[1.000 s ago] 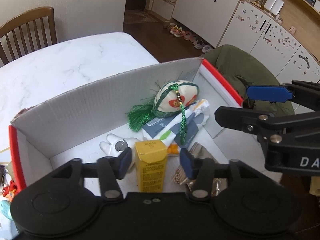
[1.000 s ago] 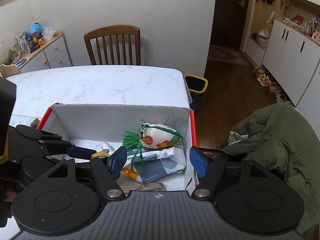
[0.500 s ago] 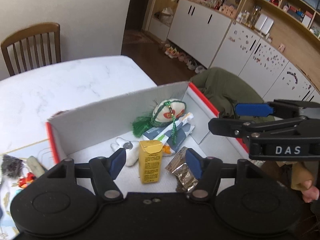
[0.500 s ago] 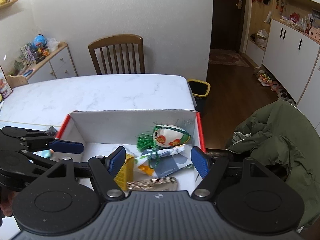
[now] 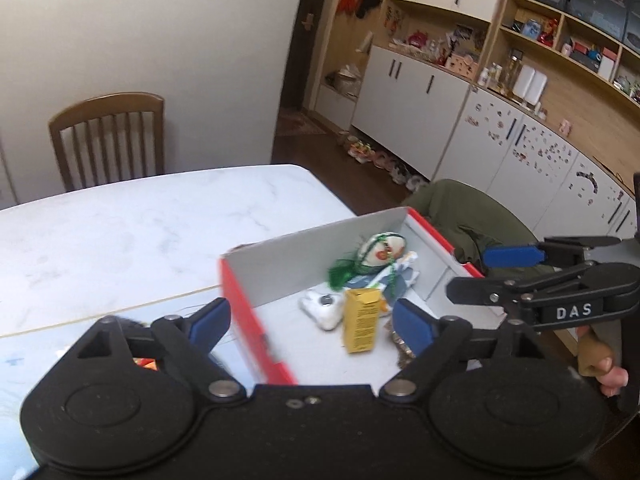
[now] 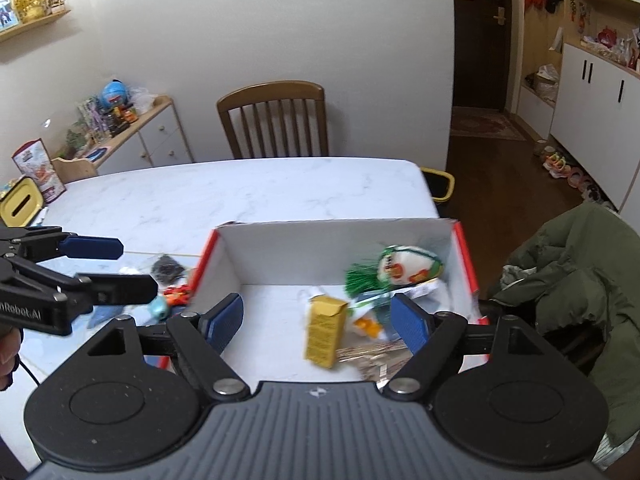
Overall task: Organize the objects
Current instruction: 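Withdraw both tools from the box back toward the table items, then grasp the green tube with the right tool while the left tool grasps the white bead bag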
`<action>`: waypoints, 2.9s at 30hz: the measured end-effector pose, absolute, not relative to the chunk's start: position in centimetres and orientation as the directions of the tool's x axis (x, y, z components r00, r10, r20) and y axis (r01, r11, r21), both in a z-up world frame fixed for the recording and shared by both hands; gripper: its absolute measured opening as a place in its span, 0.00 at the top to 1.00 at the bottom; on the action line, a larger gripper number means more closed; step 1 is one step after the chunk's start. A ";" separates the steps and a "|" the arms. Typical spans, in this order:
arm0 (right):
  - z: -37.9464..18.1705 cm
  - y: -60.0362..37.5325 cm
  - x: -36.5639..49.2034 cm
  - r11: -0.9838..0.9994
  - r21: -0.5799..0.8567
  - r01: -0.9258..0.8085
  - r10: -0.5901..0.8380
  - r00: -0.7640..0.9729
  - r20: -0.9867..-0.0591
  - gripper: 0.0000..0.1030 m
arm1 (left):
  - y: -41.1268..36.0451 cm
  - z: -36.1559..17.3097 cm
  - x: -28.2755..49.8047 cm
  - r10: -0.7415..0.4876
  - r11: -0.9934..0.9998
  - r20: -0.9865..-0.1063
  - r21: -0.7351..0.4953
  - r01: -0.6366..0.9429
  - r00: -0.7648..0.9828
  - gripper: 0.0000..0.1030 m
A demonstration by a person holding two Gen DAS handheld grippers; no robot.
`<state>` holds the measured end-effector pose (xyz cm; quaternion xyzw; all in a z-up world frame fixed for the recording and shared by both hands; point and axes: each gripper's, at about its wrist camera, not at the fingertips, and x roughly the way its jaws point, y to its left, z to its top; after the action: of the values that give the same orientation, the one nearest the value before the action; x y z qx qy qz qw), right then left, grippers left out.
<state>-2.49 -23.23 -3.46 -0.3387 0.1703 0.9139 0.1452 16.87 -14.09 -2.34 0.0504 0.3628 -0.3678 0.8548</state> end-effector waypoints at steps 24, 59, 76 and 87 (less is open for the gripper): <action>-5.3 -39.1 -8.0 -0.922 0.290 -0.256 -0.032 -0.697 -0.717 0.15 | 0.0 -6.3 22.3 -0.433 0.867 -0.704 -0.153 0.474 0.563 0.00; -14.1 -50.8 -18.0 -0.907 0.277 -0.316 -0.140 -0.394 -0.908 0.15 | 0.8 -16.2 31.1 -0.425 0.824 -0.774 -0.115 0.555 0.470 0.01; -14.6 -51.9 -19.4 -0.937 0.191 -0.293 -0.072 -0.373 -0.925 0.38 | 0.3 -17.5 32.3 -0.411 0.818 -0.794 -0.105 0.566 0.448 0.31; -14.5 -51.2 -19.6 -0.937 0.158 -0.310 -0.030 -0.380 -0.924 0.69 | 0.9 -17.5 32.3 -0.422 0.825 -0.798 -0.143 0.546 0.429 0.55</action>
<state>-19.55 -51.15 -14.51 -0.5501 0.1548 0.8162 0.0858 32.32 0.94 -17.50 0.0688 0.4503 -0.2875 0.8425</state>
